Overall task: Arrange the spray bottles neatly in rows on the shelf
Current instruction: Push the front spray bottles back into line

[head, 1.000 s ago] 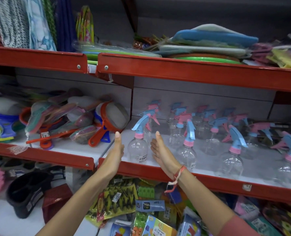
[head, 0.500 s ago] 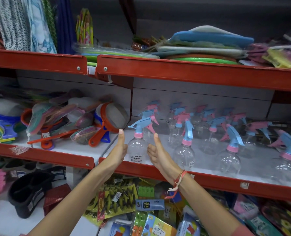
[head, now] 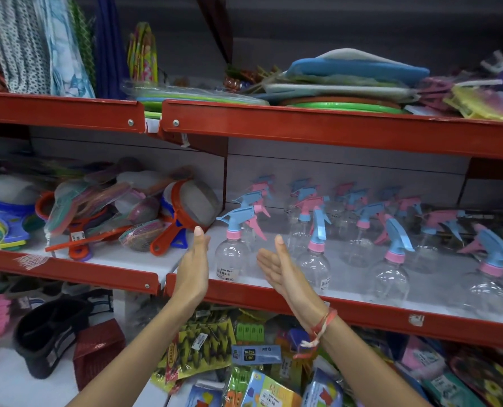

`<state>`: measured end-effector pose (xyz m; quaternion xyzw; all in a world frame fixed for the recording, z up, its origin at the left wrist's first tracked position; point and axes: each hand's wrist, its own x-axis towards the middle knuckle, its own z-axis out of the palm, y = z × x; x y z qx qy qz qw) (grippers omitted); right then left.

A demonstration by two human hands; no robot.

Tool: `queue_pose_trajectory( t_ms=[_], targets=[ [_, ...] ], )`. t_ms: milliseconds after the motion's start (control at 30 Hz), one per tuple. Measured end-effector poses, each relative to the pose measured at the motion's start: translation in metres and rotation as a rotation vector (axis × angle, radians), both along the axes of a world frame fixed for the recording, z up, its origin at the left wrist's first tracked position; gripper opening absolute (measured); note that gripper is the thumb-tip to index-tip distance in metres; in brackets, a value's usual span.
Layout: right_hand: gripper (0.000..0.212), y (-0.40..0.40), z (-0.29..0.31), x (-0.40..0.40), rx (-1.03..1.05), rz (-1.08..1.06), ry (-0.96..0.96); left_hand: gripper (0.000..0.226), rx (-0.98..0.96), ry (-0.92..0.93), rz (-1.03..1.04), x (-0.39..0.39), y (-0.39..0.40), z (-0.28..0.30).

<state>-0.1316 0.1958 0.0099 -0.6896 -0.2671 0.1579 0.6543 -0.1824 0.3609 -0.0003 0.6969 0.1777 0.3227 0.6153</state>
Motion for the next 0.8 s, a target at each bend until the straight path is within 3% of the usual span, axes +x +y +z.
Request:
queue_pose_trajectory(
  t_ms=[133,267,367,433,533,633,800],
  targets=[
    [0.061,-0.037,0.0,0.007,0.248,-0.142,-0.048,0.046,0.109,-0.29,0.089,-0.002,-0.024,0.003],
    [0.053,-0.069,-0.005,0.023,0.466,-0.472,-0.111,0.038,0.048,-0.228,-0.116,0.006,-0.053,0.007],
    [0.045,-0.08,-0.008,0.048,0.449,-0.583,-0.096,0.045,0.07,-0.036,-0.297,0.014,-0.075,0.0],
    [0.047,-0.082,-0.008,0.063,0.29,-0.486,-0.042,0.054,0.067,0.114,-0.386,0.017,-0.087,-0.004],
    [0.069,-0.081,-0.007,0.071,0.093,-0.298,0.068,0.086,0.022,0.248,-0.464,0.017,-0.104,-0.002],
    [0.08,-0.082,-0.003,0.067,0.027,-0.187,0.122,0.095,0.01,0.29,-0.514,0.014,-0.119,0.004],
    [0.078,-0.088,0.001,0.052,0.017,-0.123,0.13,0.113,-0.013,0.304,-0.538,0.017,-0.127,0.011]
  ],
)
